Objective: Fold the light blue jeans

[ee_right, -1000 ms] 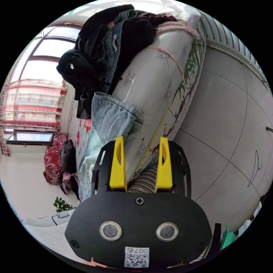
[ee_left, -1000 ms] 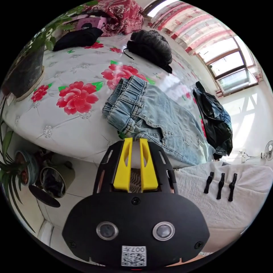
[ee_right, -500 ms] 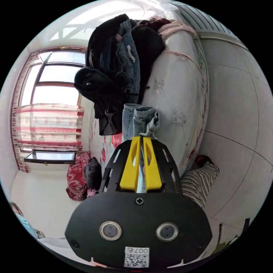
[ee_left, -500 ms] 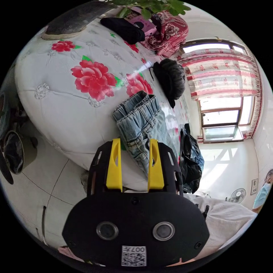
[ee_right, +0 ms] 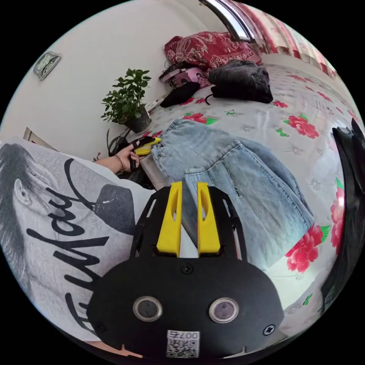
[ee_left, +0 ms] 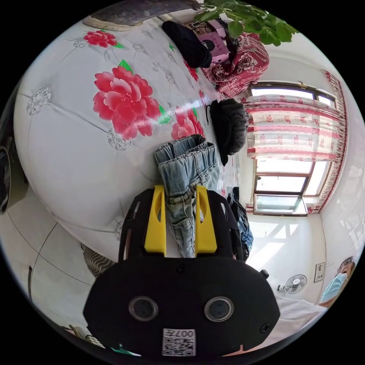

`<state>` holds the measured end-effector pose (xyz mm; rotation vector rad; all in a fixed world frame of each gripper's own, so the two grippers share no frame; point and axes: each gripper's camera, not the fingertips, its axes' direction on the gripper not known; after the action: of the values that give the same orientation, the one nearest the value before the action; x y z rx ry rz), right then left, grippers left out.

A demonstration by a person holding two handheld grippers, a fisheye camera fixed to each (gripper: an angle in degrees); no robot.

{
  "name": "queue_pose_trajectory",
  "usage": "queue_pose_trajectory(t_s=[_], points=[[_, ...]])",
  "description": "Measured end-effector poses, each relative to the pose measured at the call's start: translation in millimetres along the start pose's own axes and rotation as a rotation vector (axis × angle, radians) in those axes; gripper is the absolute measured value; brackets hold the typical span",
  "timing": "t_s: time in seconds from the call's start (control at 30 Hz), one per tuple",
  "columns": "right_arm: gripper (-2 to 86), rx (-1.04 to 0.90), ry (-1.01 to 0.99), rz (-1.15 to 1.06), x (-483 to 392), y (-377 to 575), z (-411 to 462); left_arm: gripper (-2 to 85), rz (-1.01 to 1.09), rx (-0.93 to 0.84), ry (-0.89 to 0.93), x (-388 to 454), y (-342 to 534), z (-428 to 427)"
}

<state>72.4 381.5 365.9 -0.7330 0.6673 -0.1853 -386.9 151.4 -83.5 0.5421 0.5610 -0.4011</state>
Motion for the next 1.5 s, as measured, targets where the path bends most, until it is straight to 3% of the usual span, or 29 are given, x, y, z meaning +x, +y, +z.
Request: queue_pose_trajectory(t_s=[0.13,0.23,0.3,0.43,0.63,0.7,0.83,1.1,1.33,1.5], points=[[3.3,-0.053,0.142,-0.041,-5.3,0.0,0.8,7.9,-0.007,0.017,0.036,-7.8,0.3,0.6],[4.2,0.023,0.13,0.108,19.6,14.4,-22.5,6.8,0.033,0.052,0.095,-2.1,5.0,-1.8],[4.5,0.129,0.059,0.273,45.8,36.5,-45.1,6.2,0.167,0.061,0.15,28.2,9.5,-3.0],[5.0,0.36,0.1,0.433,61.6,78.5,-84.5,5.6,0.47,-0.039,0.198,109.7,22.2,9.9],[6.8,0.548,0.142,0.648,89.5,128.5,-123.4,7.1,1.152,-0.454,0.294,263.8,149.8,84.2],[7.4,0.61,0.116,0.715,101.9,140.3,-128.0,8.4,1.278,-0.747,0.323,277.9,215.9,137.2],[8.6,0.644,0.034,0.802,122.7,150.9,-124.1,8.8,1.22,-0.917,0.306,252.9,251.7,181.5],[11.0,0.54,-0.085,0.941,180.1,148.5,-100.5,12.2,0.917,-0.758,-0.013,172.9,174.2,194.3],[9.4,0.453,-0.135,0.991,225.3,121.9,-87.6,14.0,0.661,-0.901,-0.043,118.1,157.5,273.7],[5.2,0.361,-0.227,1.007,248.3,80.5,-77.4,6.5,0.667,-0.949,-0.027,122.5,165.0,312.7]])
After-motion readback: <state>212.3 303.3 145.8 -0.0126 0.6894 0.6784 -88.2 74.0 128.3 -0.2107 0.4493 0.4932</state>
